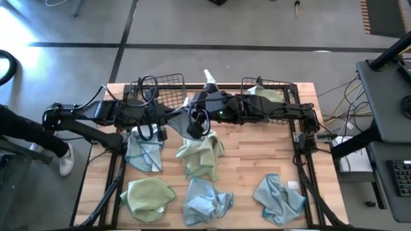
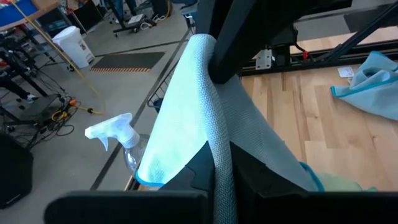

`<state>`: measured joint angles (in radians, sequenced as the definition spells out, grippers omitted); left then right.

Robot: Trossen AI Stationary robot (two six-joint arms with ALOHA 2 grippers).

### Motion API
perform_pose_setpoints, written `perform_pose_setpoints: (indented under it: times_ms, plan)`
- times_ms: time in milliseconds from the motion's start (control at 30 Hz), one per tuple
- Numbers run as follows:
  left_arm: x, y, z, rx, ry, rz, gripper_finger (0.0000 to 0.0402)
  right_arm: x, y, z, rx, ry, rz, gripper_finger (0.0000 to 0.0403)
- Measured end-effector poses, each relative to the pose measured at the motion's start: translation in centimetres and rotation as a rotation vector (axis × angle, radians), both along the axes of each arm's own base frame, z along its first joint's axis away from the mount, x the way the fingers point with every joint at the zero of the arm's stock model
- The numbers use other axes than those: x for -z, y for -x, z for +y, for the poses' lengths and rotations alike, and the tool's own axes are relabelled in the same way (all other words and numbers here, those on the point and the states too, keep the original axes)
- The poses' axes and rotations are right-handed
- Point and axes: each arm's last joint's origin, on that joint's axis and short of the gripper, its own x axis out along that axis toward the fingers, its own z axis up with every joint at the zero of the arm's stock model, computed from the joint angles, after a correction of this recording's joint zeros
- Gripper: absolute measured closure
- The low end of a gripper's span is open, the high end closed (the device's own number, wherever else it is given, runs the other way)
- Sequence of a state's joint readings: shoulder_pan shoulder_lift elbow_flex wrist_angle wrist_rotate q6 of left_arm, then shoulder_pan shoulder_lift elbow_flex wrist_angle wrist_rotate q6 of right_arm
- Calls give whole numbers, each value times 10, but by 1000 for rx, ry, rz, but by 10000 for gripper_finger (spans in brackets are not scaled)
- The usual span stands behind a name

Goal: Sort microfiber towel by color & place in baskets
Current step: Put the blue microfiber cloth into the left wire basket

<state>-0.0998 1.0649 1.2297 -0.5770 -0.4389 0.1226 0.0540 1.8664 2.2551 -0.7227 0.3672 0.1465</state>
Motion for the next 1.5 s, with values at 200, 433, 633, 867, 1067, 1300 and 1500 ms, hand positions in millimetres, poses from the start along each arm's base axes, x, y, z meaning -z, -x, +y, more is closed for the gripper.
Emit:
perform_pose_setpoints:
  times_ms: [200, 433, 633, 867, 1067, 1300, 1500]
  plan:
    - [0, 0, 0, 0, 0, 0, 391, 0, 0, 0, -6, 14, 5, 332]
    - [0, 0, 0, 0, 0, 0, 390, 0, 0, 0, -7, 18, 8, 285]
    - [0, 0, 0, 0, 0, 0, 390, 0, 0, 0, -15, 36, 18, 259]
    - [1, 1, 1, -46, -23, 14, 395, 7, 4, -1, -9, 27, 96, 257]
    - [2, 4, 3, -82, -43, 35, 401, 14, 7, -1, 1, 15, 167, 264]
    - [-1, 13, 4, -111, -56, 33, 401, 14, 10, -2, 7, 12, 184, 266]
    - [-11, 32, 10, -256, -160, 35, 401, 21, 18, -6, 130, 62, 279, 265]
